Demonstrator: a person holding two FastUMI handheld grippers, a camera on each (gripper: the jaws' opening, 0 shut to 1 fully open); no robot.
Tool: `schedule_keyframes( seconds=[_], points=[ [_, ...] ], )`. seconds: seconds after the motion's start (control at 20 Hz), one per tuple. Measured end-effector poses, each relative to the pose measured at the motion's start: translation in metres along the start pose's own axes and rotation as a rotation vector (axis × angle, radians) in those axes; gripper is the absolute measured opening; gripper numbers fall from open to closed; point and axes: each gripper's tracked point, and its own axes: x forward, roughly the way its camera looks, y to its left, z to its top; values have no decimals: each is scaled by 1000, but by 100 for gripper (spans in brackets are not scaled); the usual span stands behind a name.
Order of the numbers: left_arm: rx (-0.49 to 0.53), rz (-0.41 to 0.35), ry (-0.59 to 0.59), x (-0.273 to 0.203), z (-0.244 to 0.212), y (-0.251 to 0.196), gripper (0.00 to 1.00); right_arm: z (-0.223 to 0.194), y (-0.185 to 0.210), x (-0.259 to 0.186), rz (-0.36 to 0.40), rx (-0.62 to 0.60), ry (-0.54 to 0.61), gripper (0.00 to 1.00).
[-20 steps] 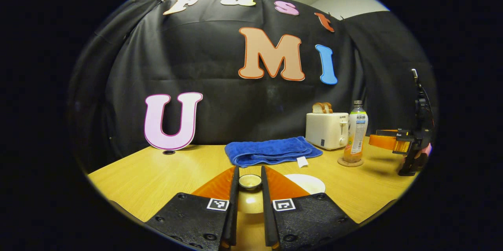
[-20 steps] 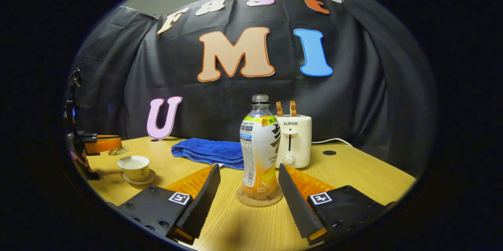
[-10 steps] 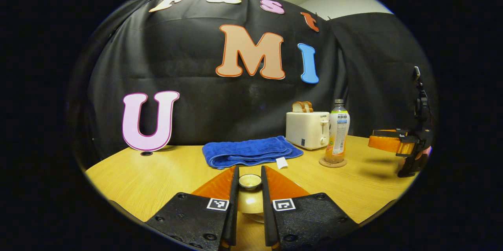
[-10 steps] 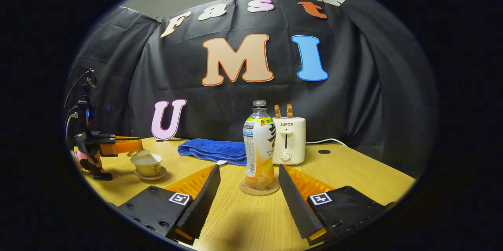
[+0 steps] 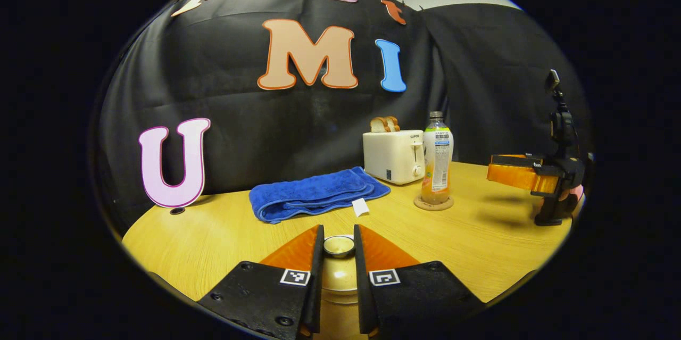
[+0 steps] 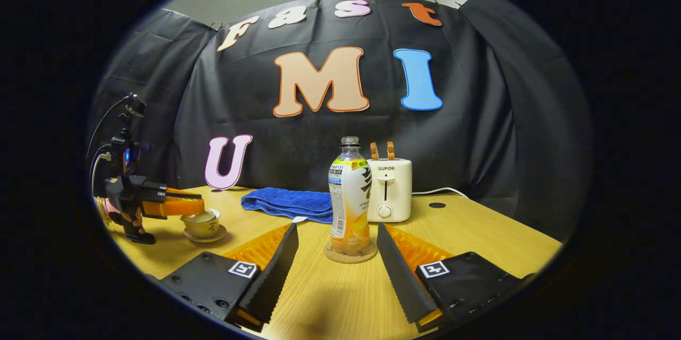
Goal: Open the teacup lid with one hand, grasp the water bottle and pour water into the teacup with the other hand; after pouring, place the water bottle on the coaster and then close the teacup lid.
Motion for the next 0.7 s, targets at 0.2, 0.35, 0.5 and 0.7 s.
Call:
schedule_keyframes(
  seconds=[0.2,0.35,0.5,0.7],
  points=[
    [2,3,1,0,2,2,25,-1,-2,-1,-10,-1,0,92],
    [3,10,7,0,1,3,29,-1,-3,-2,-13,-1,-1,92],
    [1,20,9,-1,1,4,40,-1,-3,-3,-13,0,-1,92],
    [-7,42,-3,-3,3,8,97,-1,-3,-2,-13,1,0,96]
  ],
)
